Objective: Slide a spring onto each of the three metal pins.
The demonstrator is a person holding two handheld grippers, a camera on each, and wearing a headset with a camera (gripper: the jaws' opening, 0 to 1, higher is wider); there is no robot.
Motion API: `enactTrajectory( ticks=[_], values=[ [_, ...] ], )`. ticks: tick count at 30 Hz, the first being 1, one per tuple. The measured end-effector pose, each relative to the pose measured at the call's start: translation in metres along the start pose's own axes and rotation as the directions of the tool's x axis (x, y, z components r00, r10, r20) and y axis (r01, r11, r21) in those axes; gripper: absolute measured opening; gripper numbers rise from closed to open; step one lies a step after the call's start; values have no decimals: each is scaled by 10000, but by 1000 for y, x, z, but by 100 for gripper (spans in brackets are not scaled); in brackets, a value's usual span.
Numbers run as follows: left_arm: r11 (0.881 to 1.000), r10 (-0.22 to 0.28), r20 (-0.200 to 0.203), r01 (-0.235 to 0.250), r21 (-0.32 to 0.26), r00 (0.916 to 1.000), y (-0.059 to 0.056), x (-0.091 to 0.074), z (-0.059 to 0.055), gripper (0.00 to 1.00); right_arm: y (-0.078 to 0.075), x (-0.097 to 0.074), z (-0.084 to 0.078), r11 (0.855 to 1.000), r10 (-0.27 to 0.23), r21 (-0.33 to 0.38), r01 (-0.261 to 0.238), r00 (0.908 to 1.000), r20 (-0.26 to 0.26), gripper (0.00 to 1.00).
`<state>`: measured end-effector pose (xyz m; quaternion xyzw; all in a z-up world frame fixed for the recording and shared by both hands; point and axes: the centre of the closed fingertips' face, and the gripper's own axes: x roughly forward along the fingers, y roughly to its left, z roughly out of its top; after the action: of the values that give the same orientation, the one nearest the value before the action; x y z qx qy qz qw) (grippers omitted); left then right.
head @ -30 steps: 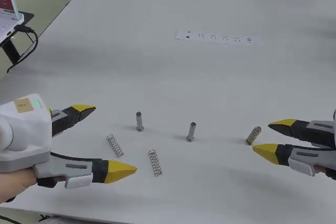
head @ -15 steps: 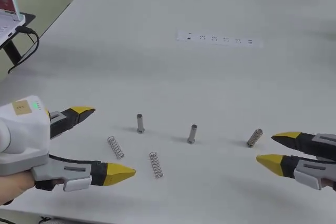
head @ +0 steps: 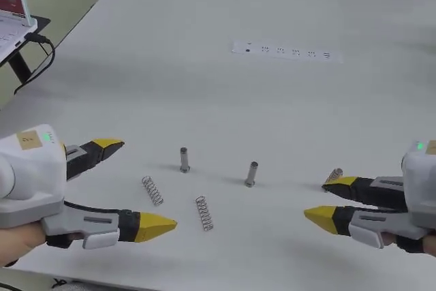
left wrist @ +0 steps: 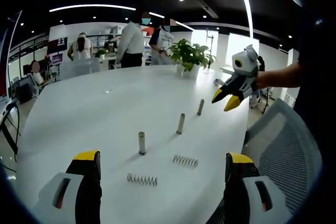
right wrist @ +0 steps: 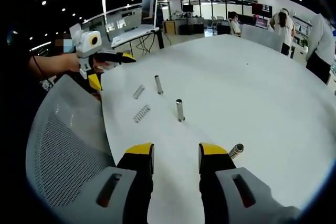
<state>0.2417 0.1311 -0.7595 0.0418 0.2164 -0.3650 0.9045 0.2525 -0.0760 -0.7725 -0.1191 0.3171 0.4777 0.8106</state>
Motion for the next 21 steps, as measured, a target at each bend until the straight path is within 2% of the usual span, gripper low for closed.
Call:
enactTrajectory(
  ticks=[11, 21],
  values=[
    [10000, -92, 32, 92, 26, 10000, -2, 0, -1, 96, 25, 27, 16, 9978, 575, -338, -576, 9983, -50, 32],
    [10000, -63, -18, 63, -5, 10000, -1, -1, -3, 96, 47, 59, 30, 9922, 1164, -415, -1176, 9928, -292, 30]
  ],
)
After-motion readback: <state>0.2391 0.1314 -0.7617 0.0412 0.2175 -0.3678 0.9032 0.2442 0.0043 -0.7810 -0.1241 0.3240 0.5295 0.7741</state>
